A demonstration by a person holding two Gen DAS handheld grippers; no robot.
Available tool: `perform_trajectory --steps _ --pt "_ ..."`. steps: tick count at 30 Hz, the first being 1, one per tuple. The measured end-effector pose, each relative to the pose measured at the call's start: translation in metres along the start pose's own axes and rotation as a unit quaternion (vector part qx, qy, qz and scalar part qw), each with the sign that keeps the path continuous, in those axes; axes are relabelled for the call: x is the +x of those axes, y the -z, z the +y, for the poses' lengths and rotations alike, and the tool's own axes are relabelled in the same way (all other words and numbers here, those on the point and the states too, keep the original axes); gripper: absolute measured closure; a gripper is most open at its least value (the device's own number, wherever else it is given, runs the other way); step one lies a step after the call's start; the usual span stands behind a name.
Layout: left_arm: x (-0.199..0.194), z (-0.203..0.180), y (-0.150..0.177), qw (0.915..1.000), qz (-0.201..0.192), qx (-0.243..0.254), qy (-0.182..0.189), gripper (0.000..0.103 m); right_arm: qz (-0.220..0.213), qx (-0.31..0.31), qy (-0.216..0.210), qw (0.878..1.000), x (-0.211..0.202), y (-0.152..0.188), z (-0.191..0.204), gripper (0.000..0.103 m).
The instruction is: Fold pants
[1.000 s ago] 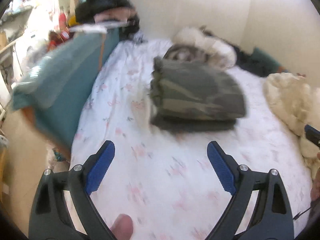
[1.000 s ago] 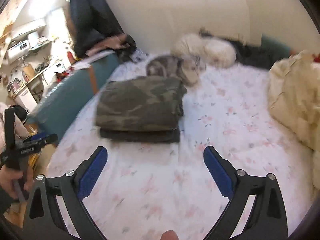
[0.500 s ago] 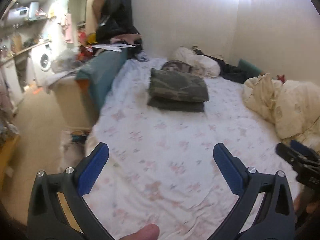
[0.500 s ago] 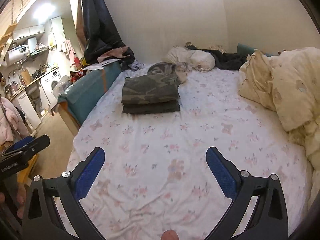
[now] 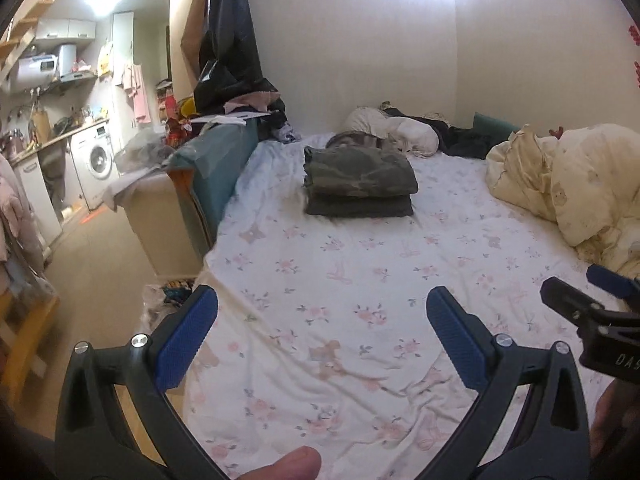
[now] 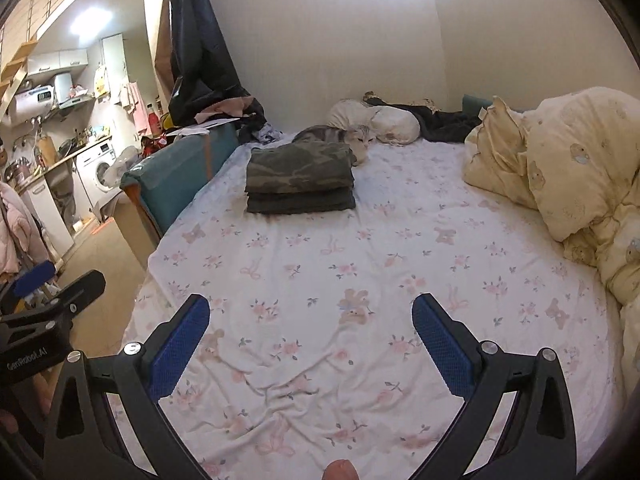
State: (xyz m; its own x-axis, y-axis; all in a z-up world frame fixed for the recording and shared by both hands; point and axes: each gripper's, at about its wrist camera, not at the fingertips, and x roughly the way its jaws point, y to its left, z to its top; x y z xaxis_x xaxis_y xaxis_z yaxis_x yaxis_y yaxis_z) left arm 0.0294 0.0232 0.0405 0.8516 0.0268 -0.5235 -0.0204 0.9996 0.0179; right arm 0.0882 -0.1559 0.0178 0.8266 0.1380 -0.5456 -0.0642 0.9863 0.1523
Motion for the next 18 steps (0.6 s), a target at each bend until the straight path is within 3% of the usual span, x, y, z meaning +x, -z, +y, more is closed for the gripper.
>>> perform_trajectory --steps 4,18 --pt "0.012 -0.006 0.002 0.9999 0.007 0.003 -0.007 0.0 -0.002 0.0 0.016 1.0 0.009 0.005 -0.004 0.0" --pt "0.021 -0.01 0.012 0.9994 0.027 -0.007 0.02 0.0 -0.002 -0.007 0.015 1.0 0.017 0.006 -0.001 0.0"
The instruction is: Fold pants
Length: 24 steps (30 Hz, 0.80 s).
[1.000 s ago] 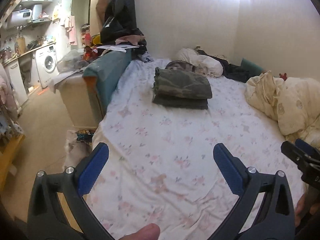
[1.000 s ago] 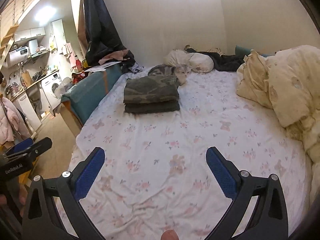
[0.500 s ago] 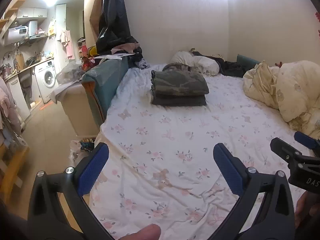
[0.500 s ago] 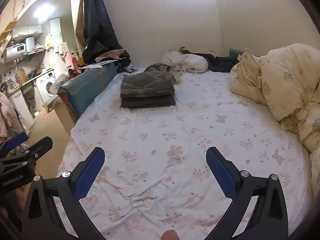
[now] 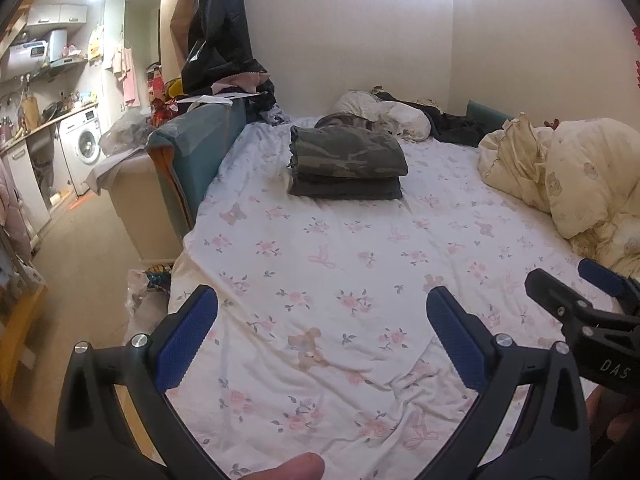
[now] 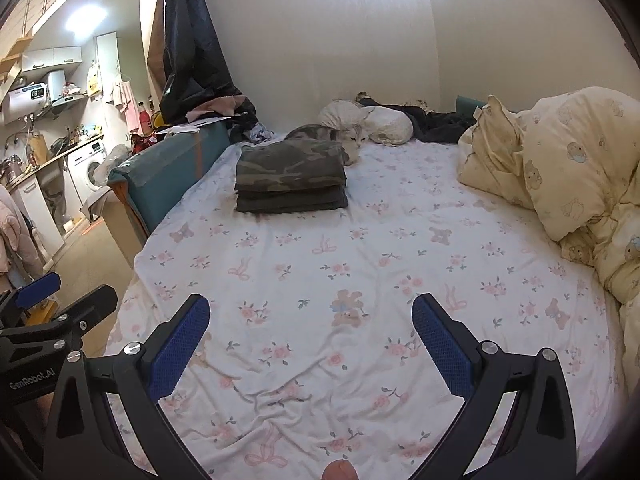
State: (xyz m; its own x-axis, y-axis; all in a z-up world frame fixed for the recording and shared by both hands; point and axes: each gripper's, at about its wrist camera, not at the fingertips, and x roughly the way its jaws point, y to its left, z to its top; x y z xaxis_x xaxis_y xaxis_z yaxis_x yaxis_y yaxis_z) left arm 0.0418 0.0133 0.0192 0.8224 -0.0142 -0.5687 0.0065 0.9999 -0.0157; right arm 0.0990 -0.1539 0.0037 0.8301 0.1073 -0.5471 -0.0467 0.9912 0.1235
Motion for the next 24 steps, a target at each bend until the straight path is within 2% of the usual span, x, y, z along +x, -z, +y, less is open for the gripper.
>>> perform_trajectory --steps 24 --pt "0.0003 -0.0025 0.0036 0.9999 -0.003 0.005 -0.009 0.0 -0.005 -0.003 0.013 1.0 -0.0011 0.0021 -0.0039 0.0"
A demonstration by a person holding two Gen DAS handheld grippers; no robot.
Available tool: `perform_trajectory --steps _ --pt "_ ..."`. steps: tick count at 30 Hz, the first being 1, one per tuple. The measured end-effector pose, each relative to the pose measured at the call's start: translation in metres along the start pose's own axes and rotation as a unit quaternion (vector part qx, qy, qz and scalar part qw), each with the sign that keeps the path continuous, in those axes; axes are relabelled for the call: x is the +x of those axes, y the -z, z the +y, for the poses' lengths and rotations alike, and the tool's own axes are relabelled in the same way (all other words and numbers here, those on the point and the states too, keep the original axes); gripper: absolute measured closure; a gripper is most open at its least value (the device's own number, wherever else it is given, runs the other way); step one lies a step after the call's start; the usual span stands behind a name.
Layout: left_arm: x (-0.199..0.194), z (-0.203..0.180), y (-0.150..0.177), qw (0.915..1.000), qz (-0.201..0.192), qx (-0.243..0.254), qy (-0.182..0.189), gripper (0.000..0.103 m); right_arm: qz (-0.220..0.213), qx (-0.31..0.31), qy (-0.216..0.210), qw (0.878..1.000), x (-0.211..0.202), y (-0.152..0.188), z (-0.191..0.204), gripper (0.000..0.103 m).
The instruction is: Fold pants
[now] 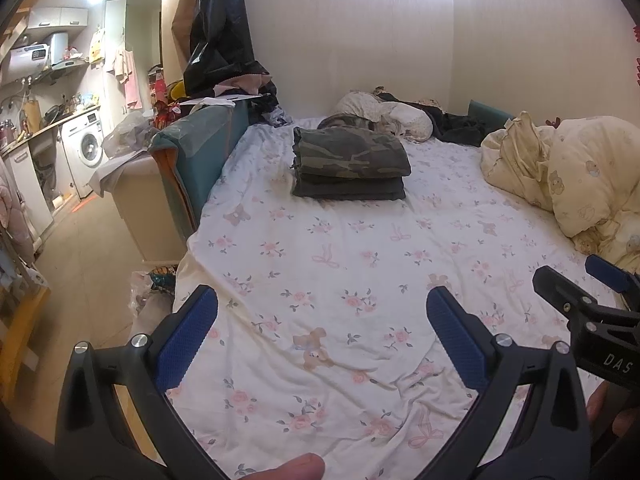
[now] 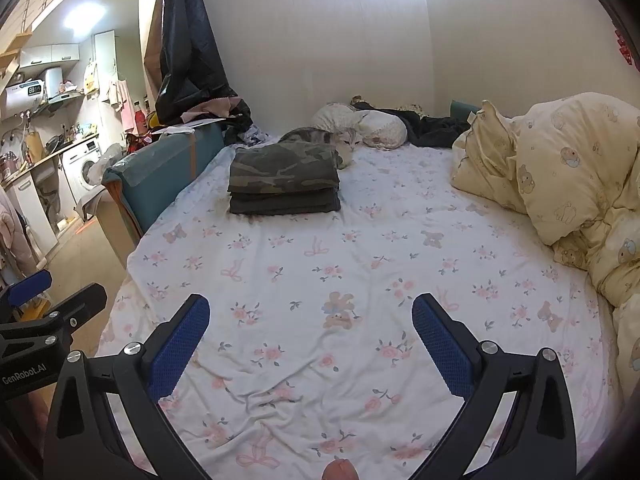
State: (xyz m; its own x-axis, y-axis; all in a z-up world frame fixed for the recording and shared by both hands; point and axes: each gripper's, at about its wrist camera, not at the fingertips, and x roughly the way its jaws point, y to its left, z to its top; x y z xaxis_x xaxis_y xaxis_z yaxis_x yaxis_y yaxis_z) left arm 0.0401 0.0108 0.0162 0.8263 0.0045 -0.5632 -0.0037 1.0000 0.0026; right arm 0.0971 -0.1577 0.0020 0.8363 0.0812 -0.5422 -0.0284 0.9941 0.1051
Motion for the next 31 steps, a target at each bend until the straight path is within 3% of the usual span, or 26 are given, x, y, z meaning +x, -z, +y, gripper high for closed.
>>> perform_trajectory --steps 31 --pt "-0.0017 0.0002 0.0018 0.9999 0.004 -0.011 -0.001 0.0 0.005 -0.008 -0.006 1.0 0.0029 -0.0002 -0.0005 0.0"
